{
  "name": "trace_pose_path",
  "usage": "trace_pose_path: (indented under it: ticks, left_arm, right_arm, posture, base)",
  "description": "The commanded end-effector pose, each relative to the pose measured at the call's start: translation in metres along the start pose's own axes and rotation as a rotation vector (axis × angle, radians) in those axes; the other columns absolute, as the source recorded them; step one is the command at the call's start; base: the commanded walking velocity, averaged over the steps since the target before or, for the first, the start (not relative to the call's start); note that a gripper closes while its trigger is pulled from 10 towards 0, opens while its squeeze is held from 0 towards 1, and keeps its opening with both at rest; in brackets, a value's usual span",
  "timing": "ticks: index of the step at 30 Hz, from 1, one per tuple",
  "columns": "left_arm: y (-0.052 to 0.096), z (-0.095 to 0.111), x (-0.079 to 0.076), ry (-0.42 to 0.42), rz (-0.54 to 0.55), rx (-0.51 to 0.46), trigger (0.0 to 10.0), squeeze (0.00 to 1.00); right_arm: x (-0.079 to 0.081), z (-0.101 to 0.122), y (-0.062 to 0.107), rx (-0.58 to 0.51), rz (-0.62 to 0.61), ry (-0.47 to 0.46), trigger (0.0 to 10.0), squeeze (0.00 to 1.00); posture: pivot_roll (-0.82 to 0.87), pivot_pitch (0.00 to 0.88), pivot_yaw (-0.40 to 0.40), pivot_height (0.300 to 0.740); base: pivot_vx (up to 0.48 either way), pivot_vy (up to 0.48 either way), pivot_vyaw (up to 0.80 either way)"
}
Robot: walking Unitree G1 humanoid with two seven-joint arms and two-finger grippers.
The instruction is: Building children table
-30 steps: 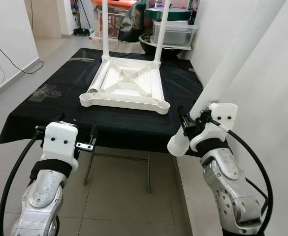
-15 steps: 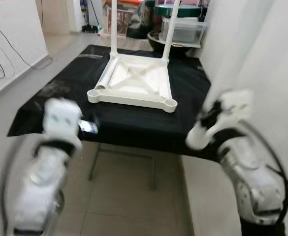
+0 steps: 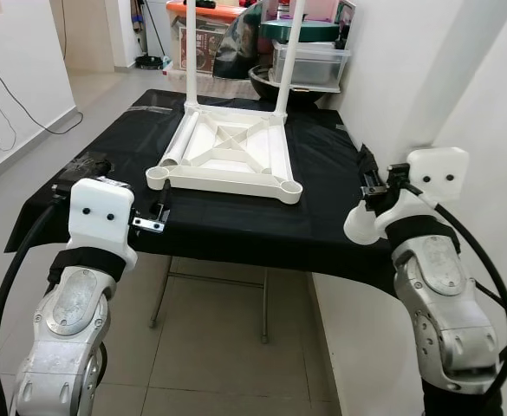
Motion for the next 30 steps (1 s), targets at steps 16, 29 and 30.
trace_pose_path:
  ticks: [16, 29, 30]
  left_arm:
    - [0.000, -0.003, -0.009, 0.044, -0.060, 0.001, 10.0, 0.00]
    - [-0.002, -0.003, -0.013, 0.063, -0.072, -0.008, 10.0, 0.00]
    - [-0.002, -0.003, -0.013, 0.064, -0.071, -0.008, 10.0, 0.00]
  right_arm:
    - [0.028, 0.006, -0.007, -0.026, 0.089, -0.127, 10.0, 0.00]
    - [0.031, 0.013, -0.024, -0.065, 0.127, -0.161, 10.0, 0.00]
    - [0.032, 0.014, -0.024, -0.066, 0.129, -0.162, 10.0, 0.00]
  posture:
    - [0.07, 0.000, -0.111, 0.740]
    - [0.08, 0.000, -0.115, 0.740]
    - [0.08, 0.000, -0.115, 0.740]
  base:
    - [0.064, 0.000, 0.00]
    - [0.286, 0.000, 0.00]
    - [0.289, 0.000, 0.00]
Point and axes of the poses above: a point about 5 cm out from each wrist's last joint towards the gripper, its own y axis pointing back from the gripper into the wrist, its own z axis along the axis of the wrist's last joint, x = y × z, the point moved 4 cm from there along -y, pointing out of the wrist towards the gripper, and after that the axes turned 12 degrees about y, right-handed, at the moved point
